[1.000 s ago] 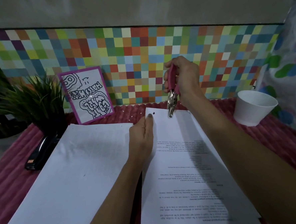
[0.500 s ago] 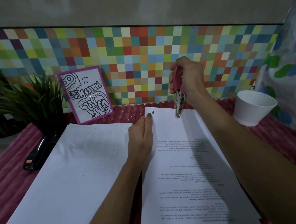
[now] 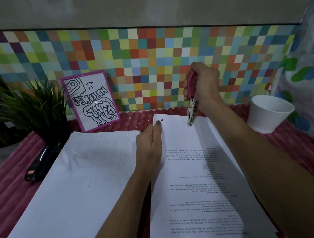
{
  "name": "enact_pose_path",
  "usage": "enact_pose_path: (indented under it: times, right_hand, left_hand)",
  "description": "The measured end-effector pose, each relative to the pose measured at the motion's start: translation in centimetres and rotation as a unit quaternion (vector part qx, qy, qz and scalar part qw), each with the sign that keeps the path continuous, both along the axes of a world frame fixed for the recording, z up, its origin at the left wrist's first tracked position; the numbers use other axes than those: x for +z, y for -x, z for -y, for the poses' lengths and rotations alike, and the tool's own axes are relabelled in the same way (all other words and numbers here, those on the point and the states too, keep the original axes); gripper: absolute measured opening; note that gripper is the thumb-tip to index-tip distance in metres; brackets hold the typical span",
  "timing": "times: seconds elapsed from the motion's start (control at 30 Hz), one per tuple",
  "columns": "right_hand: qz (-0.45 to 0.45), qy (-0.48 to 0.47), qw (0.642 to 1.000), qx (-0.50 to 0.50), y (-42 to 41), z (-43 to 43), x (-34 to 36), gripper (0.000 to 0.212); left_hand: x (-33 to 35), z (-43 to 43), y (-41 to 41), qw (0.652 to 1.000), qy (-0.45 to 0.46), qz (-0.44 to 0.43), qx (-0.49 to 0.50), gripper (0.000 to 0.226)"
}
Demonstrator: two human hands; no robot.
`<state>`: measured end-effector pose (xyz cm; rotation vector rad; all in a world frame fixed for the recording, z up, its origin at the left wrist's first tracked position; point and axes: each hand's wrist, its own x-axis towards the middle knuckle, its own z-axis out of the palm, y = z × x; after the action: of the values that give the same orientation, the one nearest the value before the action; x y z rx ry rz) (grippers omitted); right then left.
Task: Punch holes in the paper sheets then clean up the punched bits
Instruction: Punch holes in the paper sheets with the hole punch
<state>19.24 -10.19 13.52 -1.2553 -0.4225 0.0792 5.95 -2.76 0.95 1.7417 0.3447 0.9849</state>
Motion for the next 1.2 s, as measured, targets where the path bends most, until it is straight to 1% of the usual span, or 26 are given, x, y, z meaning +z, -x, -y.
enact_pose_path:
  times: [0.13, 0.23, 0.37, 0.47, 0.57, 0.6, 0.63, 0.67, 0.7, 0.77, 0.8, 0.83, 0.87, 0.9, 1.0, 1.07, 1.2]
  right_hand:
    - [-0.008, -0.011, 1.000, -0.009, -0.5, 0.1, -0.5, 0.027]
    - [-0.010, -0.006, 1.000, -0.001, -0.4, 0.0, -0.6, 0.027]
    - [-0.001, 0.005, 1.000, 0.005, -0.2, -0.2, -0.8, 0.032]
    - [0.021, 0.009, 1.000, 0.014, 0.1, -0.4, -1.0, 0.035]
    - [0.043, 0.027, 0.999, 0.004, 0.3, -0.7, -1.2, 0.033]
    - [0.045, 0.030, 0.999, 0.001, 0.3, -0.8, -1.2, 0.032]
    - [0.048, 0.030, 0.998, 0.001, 0.4, -0.9, -1.2, 0.033]
    - [0.051, 0.027, 0.998, 0.004, 0.5, -1.0, -1.1, 0.034]
    - [0.055, 0.024, 0.998, 0.008, 0.6, -1.1, -1.1, 0.034]
    - [0.060, 0.023, 0.998, 0.011, 0.8, -1.5, -1.2, 0.030]
    - [0.061, 0.025, 0.998, 0.009, 0.8, -1.6, -1.2, 0.029]
    - [0.064, 0.029, 0.997, 0.004, 0.9, -1.8, -1.3, 0.030]
    - [0.069, 0.033, 0.997, 0.001, 0.9, -1.9, -1.3, 0.033]
    - [0.073, 0.035, 0.997, 0.000, 0.9, -2.0, -1.4, 0.035]
    - [0.071, 0.035, 0.997, 0.003, 0.9, -1.8, -1.4, 0.035]
    - [0.068, 0.030, 0.997, 0.005, 0.9, -1.6, -1.4, 0.034]
    - [0.035, 0.009, 0.999, 0.025, 0.9, -1.0, -1.3, 0.022]
  left_hand:
    - [0.2, 0.2, 0.0, 1.000, 0.004, -0.008, -0.005, 0.043]
    - [0.3, 0.2, 0.0, 1.000, 0.012, -0.014, -0.018, 0.044]
    - [0.2, -0.1, 0.1, 0.998, 0.032, -0.027, -0.048, 0.042]
    - [0.4, -0.8, 0.1, 0.995, 0.055, -0.058, -0.052, 0.038]
    - [2.1, -1.3, 0.4, 0.994, 0.055, -0.094, -0.024, 0.035]
    - [3.2, -1.3, 0.5, 0.994, 0.033, -0.102, -0.015, 0.032]
    - [4.4, -1.4, 0.6, 0.993, -0.012, -0.115, -0.014, 0.036]
    - [5.6, -1.5, 0.6, 0.988, -0.077, -0.134, -0.027, 0.042]
    - [6.6, -1.5, 0.2, 0.974, -0.146, -0.164, -0.052, 0.045]
    - [8.2, -1.2, -1.0, 0.926, -0.279, -0.236, -0.094, 0.040]
    - [8.7, -1.0, -1.6, 0.900, -0.333, -0.265, -0.098, 0.035]
    - [9.0, -0.8, -2.2, 0.877, -0.374, -0.287, -0.095, 0.029]
    - [9.1, -0.7, -2.7, 0.861, -0.400, -0.301, -0.096, 0.026]
    - [9.1, -0.7, -3.0, 0.856, -0.405, -0.305, -0.105, 0.024]
    - [8.9, -1.1, -3.3, 0.871, -0.357, -0.307, -0.143, 0.019]
    - [8.6, -1.1, -3.1, 0.879, -0.331, -0.309, -0.149, 0.014]
    - [8.4, -1.0, -2.7, 0.905, -0.274, -0.296, -0.135, 0.007]
